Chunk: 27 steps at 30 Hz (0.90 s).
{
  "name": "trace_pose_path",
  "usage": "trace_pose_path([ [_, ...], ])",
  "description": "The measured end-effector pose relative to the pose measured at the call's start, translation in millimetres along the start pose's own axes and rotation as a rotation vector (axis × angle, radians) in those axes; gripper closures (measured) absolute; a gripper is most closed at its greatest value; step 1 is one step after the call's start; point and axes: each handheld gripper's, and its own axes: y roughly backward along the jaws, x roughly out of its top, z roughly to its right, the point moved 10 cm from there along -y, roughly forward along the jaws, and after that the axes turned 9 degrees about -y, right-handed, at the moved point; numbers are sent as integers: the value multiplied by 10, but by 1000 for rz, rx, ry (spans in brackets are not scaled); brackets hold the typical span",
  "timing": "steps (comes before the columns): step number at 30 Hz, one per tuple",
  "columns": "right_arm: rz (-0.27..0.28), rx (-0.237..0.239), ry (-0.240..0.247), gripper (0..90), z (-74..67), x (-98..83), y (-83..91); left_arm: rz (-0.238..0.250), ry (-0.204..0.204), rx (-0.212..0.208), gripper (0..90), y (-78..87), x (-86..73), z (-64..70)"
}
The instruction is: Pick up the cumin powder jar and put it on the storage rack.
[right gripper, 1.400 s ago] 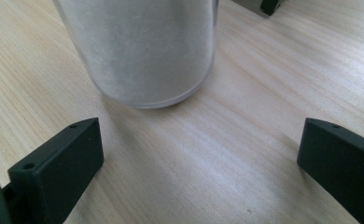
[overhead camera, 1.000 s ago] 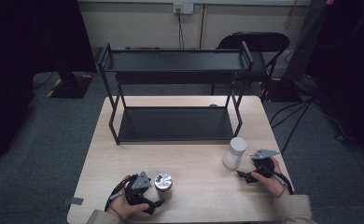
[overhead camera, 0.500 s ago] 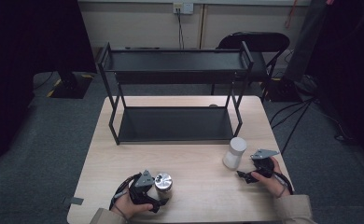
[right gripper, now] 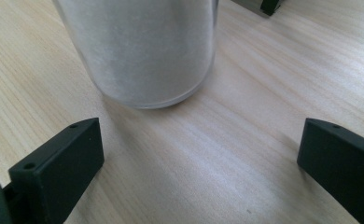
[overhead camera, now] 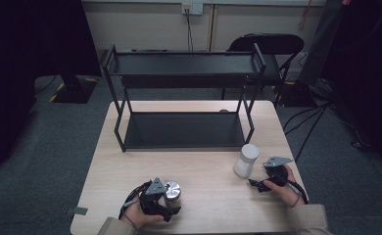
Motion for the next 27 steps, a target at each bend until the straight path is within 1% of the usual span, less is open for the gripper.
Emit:
trace_pose_path([
  [6, 0, 0, 0, 0, 1, 0, 0, 20, -15, 2, 132, 2, 6, 3],
  [9, 0, 1, 0, 0, 1, 1, 0, 22, -15, -1, 161, -6, 4, 0],
  [11, 0, 1, 0, 0, 2, 1, 0, 24, -24, -8, 182, -12, 3, 0],
  [18, 0, 1, 1, 0, 4, 2, -1, 29, -42, -2, 250, -26, 18, 12],
  [22, 0, 1, 1, 0, 4, 2, -1, 26, -59, 4, 267, -30, 19, 21],
  [27, 0, 1, 1, 0, 4, 2, -1, 35, -94, 22, 284, -35, 24, 41],
])
